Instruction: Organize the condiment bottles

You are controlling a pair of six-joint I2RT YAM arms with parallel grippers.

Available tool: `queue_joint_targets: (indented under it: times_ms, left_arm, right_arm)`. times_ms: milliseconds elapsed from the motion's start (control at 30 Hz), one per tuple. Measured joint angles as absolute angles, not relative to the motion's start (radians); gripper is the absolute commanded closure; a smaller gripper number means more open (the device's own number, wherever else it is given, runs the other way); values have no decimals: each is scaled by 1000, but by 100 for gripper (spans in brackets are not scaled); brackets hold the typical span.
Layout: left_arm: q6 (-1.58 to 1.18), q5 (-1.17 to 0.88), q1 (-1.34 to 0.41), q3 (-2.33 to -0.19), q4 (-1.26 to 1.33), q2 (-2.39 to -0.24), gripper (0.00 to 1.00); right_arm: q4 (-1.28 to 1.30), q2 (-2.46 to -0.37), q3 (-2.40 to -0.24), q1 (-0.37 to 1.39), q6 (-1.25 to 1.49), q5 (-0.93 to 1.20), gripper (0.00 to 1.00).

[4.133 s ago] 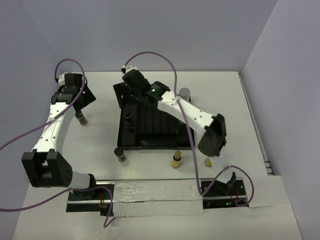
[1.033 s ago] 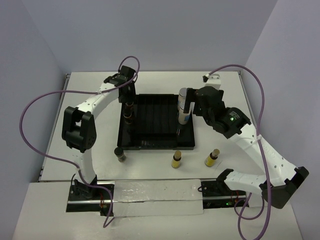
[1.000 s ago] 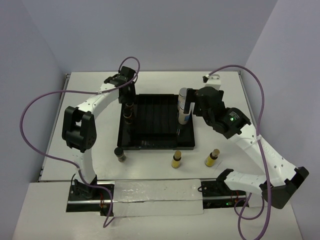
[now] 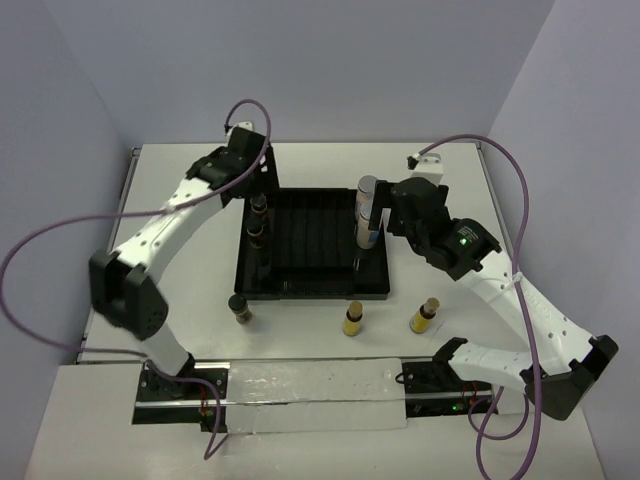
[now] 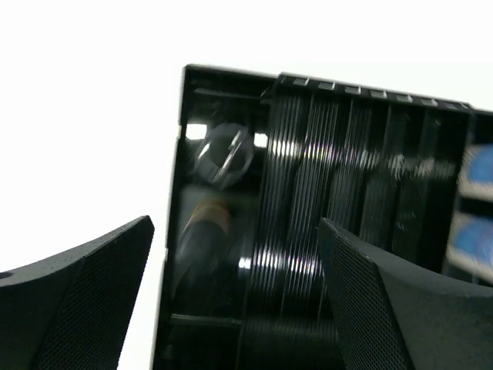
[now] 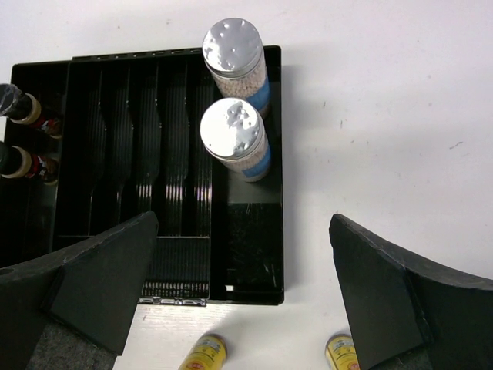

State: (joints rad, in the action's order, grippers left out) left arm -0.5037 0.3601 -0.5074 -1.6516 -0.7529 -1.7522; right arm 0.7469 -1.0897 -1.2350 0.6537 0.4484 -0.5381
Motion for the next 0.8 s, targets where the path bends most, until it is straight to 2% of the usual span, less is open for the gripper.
queue_joint_targets:
  times_ms: [233,333,600,800]
  left_arm:
    - [-598,417,-543,-1323,-757,-1256,1]
    - [-686,445,-604,-1194,-801,-1128,1]
    - [-922,448,-777,-943,-926,-1082,1]
    - [-1059,450,-833,-882,-979,-1067,3]
  right_arm:
    - [741,-1090,-1234,653,450,-520,0]
    - [738,-1092,-1234,653,455,-505,0]
    - [719,-1095,-1217,652,467,-477,0]
    - [719,-1092,-1200,652,475,-473,0]
